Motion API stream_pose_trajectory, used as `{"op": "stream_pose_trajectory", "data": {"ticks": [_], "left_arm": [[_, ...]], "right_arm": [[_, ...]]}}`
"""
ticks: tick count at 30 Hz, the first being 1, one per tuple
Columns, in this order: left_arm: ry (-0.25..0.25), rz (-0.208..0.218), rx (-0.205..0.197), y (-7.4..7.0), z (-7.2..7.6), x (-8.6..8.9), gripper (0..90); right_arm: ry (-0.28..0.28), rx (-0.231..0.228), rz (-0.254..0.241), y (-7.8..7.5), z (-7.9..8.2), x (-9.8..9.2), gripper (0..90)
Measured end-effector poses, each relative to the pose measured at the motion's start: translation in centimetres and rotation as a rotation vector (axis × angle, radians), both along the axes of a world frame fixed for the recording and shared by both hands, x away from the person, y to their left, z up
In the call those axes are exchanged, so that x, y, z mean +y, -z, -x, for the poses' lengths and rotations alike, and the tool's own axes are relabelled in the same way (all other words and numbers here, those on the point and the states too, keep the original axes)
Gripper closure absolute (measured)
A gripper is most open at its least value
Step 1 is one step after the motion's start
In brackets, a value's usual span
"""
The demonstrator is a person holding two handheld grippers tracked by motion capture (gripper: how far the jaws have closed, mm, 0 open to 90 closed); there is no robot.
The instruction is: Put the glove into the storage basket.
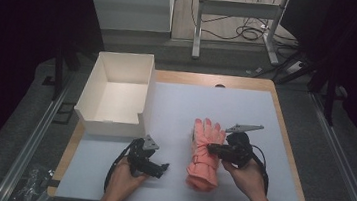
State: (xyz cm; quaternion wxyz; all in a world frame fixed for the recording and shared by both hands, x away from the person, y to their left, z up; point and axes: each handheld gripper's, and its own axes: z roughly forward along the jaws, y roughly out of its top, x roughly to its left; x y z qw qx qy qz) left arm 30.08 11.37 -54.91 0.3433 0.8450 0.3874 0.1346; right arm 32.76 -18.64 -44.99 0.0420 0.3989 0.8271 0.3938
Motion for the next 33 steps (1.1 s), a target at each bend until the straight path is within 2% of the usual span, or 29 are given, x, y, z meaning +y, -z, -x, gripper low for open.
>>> {"op": "stream_pose_trajectory", "data": {"ticks": [7,11,13,14,15,16,21,24,27,33], "left_arm": [[0.000,-0.001,0.002,0.0,0.0,0.0,0.0],[-0.003,0.003,-0.001,0.0,0.0,-0.1,0.0],[-0.001,-0.001,0.000,0.0,0.0,0.0,0.0],[-0.001,-0.001,0.000,0.0,0.0,0.0,0.0],[-0.001,-0.001,-0.001,0.0,0.0,0.0,0.0],[0.000,-0.002,-0.003,0.0,0.0,0.0,0.0],[-0.002,0.002,-0.002,0.0,0.1,0.0,0.0],[-0.001,0.000,-0.004,0.0,0.0,0.0,0.0],[-0.004,0.006,-0.004,0.1,0.1,0.0,0.0],[-0.001,0.001,-0.005,0.0,0.1,0.0,0.0]], "right_arm": [[0.020,-0.001,0.005,1.7,-0.2,0.4,82.9],[0.014,-0.026,0.023,2.2,0.1,0.6,78.9],[0.007,-0.036,0.022,2.0,0.1,0.5,73.2],[0.007,-0.036,0.022,2.0,0.1,0.5,73.2],[-0.001,-0.043,0.019,1.5,0.2,0.3,66.1],[-0.010,-0.045,0.016,1.2,0.2,0.2,64.1],[-0.028,-0.085,0.005,-0.4,0.2,-0.8,57.5],[-0.024,-0.126,0.008,-0.6,0.2,-1.9,55.7],[-0.016,-0.148,0.017,0.0,0.3,-3.3,55.8],[-0.025,-0.138,0.034,2.6,1.1,-5.3,59.5]]}}
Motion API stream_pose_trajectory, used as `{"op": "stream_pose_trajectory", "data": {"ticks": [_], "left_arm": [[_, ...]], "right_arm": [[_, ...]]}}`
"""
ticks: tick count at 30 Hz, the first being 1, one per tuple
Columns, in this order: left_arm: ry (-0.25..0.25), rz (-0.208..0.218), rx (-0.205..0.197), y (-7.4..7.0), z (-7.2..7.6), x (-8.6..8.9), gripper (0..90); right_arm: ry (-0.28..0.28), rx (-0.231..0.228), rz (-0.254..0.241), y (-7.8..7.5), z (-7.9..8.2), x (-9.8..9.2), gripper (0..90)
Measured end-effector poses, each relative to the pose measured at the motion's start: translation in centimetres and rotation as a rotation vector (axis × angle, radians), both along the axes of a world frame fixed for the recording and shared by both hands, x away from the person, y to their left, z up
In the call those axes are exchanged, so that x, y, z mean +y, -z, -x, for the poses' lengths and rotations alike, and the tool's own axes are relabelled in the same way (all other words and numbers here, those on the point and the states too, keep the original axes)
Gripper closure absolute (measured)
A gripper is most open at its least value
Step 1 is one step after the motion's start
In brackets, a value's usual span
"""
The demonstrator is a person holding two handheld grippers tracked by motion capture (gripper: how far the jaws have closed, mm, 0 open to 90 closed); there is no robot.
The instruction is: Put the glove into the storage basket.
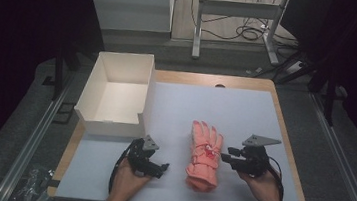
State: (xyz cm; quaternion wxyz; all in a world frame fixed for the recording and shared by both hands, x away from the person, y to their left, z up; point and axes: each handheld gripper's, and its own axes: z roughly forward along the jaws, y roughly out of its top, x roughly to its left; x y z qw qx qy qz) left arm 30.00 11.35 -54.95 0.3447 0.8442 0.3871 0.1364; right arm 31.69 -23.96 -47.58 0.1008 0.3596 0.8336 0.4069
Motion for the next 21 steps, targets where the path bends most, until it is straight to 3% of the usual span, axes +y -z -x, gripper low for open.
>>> {"op": "stream_pose_trajectory", "data": {"ticks": [4,12,21], "left_arm": [[-0.001,0.000,0.000,0.0,0.0,0.0,0.0],[-0.001,0.001,-0.001,0.0,0.0,0.0,0.1],[-0.001,0.001,-0.001,0.0,0.0,0.0,0.1]], "right_arm": [[-0.011,0.014,0.003,2.0,1.0,-1.0,65.1],[-0.095,0.037,0.023,4.7,2.9,-1.2,83.8],[-0.163,0.035,0.052,5.3,3.7,1.0,84.2]]}}
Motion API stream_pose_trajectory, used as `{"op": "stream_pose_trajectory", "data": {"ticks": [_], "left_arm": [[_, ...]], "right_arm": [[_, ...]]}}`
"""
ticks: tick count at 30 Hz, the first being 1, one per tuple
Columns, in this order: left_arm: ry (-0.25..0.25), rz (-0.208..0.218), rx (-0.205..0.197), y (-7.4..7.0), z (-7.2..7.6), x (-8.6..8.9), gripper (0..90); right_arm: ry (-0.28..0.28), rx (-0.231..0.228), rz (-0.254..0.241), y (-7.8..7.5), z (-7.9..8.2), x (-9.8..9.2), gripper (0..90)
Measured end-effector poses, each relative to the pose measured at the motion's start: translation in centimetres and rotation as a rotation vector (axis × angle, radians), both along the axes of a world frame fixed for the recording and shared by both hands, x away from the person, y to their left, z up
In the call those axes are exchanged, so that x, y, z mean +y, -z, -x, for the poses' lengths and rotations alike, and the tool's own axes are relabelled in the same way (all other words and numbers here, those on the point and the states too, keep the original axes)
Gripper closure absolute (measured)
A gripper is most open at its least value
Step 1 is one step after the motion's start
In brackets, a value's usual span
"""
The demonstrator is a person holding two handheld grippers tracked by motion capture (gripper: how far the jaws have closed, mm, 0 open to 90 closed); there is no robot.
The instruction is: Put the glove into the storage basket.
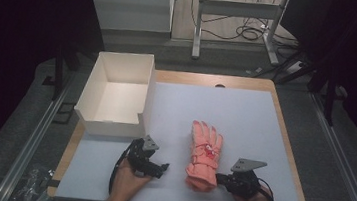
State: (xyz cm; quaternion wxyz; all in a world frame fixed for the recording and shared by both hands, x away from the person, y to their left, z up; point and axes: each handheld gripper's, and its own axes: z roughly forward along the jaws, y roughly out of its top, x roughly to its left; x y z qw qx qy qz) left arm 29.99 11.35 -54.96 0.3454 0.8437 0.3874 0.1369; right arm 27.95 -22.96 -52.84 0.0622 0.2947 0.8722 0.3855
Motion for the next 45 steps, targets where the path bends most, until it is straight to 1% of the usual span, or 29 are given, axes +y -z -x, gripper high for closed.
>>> {"op": "stream_pose_trajectory", "data": {"ticks": [3,9,11,12,18,22,25,26,28,30,35,45], "left_arm": [[0.000,0.000,-0.001,0.0,0.0,0.0,0.1],[0.002,0.000,-0.001,0.0,0.0,0.0,0.1],[0.002,0.000,-0.001,0.0,0.0,0.0,0.1],[0.002,-0.001,-0.001,0.0,0.0,0.0,0.1],[0.002,-0.001,0.000,0.0,0.0,0.0,0.1],[0.000,0.001,0.000,0.0,0.0,0.1,0.3],[-0.005,0.010,0.006,-0.1,0.0,0.2,1.8],[-0.003,0.013,0.007,-0.1,0.0,0.3,2.2],[0.010,0.004,0.003,-0.1,0.2,0.5,3.6],[0.023,0.003,0.002,-0.1,0.4,0.9,3.9],[0.036,0.009,0.005,-0.1,0.7,1.7,4.1],[0.054,0.002,0.003,-0.1,0.7,1.8,3.2]], "right_arm": [[-0.009,0.007,-0.007,0.0,-0.1,0.6,83.7],[-0.030,0.000,-0.009,0.2,-0.2,2.1,81.6],[-0.032,-0.001,-0.010,0.2,-0.3,2.4,81.5],[-0.037,0.000,-0.008,0.2,-0.4,2.9,81.2],[-0.040,0.003,-0.014,0.3,-0.7,4.1,80.6],[-0.041,0.004,-0.010,0.3,-0.9,4.6,80.6],[-0.038,0.009,-0.019,0.3,-1.0,4.6,80.6],[-0.038,0.009,-0.020,0.4,-1.0,4.6,80.6],[-0.039,0.009,-0.021,0.4,-1.0,4.6,80.6],[-0.038,0.010,-0.022,0.4,-1.1,4.8,80.6],[-0.035,0.009,-0.024,0.4,-1.4,5.4,80.6],[-0.019,0.013,-0.028,0.6,-2.4,7.1,80.6]]}}
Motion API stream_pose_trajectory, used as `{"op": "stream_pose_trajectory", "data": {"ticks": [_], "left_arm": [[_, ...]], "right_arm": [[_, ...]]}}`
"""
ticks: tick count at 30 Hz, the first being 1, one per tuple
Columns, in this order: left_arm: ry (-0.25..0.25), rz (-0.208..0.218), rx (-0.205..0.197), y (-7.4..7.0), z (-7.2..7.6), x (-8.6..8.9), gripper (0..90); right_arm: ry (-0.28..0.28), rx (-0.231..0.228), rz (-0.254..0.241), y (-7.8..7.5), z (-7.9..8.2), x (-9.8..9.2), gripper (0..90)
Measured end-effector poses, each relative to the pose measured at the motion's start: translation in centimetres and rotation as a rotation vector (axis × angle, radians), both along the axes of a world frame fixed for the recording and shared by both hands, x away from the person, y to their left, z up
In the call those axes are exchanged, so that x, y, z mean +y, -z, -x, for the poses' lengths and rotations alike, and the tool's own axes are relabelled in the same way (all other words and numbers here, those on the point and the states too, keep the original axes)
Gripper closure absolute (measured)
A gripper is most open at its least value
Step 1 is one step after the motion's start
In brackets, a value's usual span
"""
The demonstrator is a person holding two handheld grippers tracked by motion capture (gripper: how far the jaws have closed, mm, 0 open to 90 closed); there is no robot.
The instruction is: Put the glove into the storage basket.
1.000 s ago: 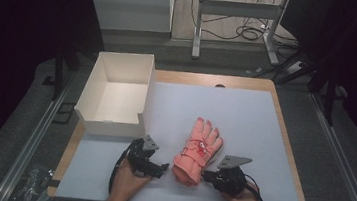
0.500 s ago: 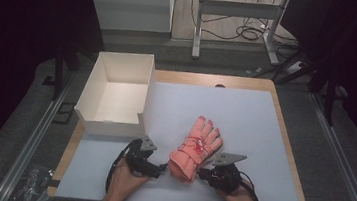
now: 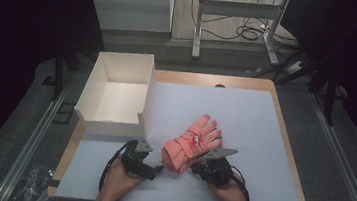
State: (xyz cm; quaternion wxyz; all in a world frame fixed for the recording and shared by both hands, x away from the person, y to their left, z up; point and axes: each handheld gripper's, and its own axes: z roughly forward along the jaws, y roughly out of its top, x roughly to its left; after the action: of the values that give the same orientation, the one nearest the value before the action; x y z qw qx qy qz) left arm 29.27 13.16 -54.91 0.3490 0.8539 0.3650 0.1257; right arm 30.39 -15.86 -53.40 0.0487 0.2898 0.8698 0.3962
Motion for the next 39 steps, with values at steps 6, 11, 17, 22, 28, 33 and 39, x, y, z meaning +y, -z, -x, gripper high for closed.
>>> {"op": "stream_pose_trajectory", "data": {"ticks": [6,11,17,22,28,33,39], "left_arm": [[-0.004,-0.001,0.001,0.0,0.1,-0.1,3.2],[-0.005,0.001,-0.001,0.0,0.1,-0.1,3.1],[-0.014,0.003,0.002,0.0,0.1,-0.1,3.0],[-0.001,-0.003,0.016,-0.2,0.1,-0.1,2.5],[0.031,0.022,0.040,-1.2,0.4,0.4,0.9],[0.067,0.044,0.047,-3.3,0.8,0.6,0.0],[0.114,0.050,0.038,-5.6,-0.3,-0.9,0.0]], "right_arm": [[-0.005,0.004,-0.016,0.1,-0.4,0.3,77.0],[0.010,-0.017,0.012,-0.3,-0.2,-0.3,69.3],[0.063,-0.065,0.018,-0.8,-0.4,-2.4,62.9],[0.124,-0.102,0.033,-1.0,-0.7,-4.5,57.5],[0.239,-0.146,0.057,-1.2,-1.8,-8.1,44.3],[0.329,-0.184,0.084,-1.1,-3.0,-11.1,34.1],[0.380,-0.149,0.122,-0.5,-4.0,-12.3,27.3]]}}
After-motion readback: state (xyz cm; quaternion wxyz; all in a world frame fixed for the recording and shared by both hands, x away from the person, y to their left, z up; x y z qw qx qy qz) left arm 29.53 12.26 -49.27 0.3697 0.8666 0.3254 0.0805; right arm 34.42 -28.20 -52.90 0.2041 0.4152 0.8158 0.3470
